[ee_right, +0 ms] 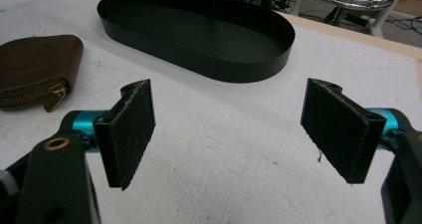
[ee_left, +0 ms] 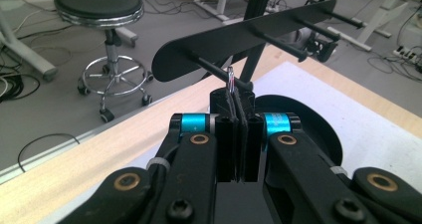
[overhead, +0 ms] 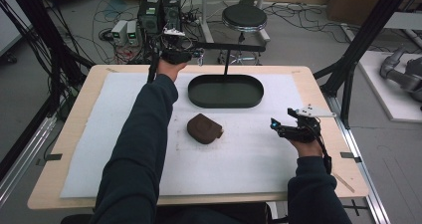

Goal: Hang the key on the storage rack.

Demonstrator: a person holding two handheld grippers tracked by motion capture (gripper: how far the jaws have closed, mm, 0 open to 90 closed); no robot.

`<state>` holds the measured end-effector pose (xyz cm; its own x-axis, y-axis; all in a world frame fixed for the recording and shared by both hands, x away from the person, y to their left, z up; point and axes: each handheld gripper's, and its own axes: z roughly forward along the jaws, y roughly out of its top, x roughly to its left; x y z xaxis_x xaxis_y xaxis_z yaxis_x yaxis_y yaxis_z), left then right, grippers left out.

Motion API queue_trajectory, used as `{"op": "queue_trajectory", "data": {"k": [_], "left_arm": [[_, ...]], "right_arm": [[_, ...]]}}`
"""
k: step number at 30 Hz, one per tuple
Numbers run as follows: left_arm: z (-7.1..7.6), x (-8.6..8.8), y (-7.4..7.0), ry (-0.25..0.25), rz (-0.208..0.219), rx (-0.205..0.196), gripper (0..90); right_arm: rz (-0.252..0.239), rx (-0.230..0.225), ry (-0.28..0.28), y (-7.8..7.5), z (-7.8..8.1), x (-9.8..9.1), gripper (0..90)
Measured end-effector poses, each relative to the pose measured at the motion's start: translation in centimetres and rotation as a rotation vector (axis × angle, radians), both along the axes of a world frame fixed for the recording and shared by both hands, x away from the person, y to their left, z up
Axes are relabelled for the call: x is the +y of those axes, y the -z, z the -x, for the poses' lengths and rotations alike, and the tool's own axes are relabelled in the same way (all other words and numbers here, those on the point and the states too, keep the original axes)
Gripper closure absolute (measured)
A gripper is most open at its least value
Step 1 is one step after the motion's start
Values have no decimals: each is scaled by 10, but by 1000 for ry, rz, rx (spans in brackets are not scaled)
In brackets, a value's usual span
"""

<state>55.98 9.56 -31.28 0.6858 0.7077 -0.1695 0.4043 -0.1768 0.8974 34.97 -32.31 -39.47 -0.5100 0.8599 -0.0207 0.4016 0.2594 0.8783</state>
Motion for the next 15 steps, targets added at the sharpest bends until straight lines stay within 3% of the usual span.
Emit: {"op": "queue_trajectory", "data": {"k": [4, 7, 10, 15], "left_arm": [[-1, -4, 1, -22, -16, -6, 875], [2, -5, 5, -36, -63, 1, 864], [5, -1, 9, -53, -60, 6, 749], [30, 21, 13, -75, -14, -58, 518]], "right_arm": [[5, 0, -3, 0, 0, 1, 216], [8, -1, -7, 1, 0, 3, 216], [10, 0, -12, 1, 0, 4, 217], [17, -3, -30, -1, -1, 11, 217]]}}
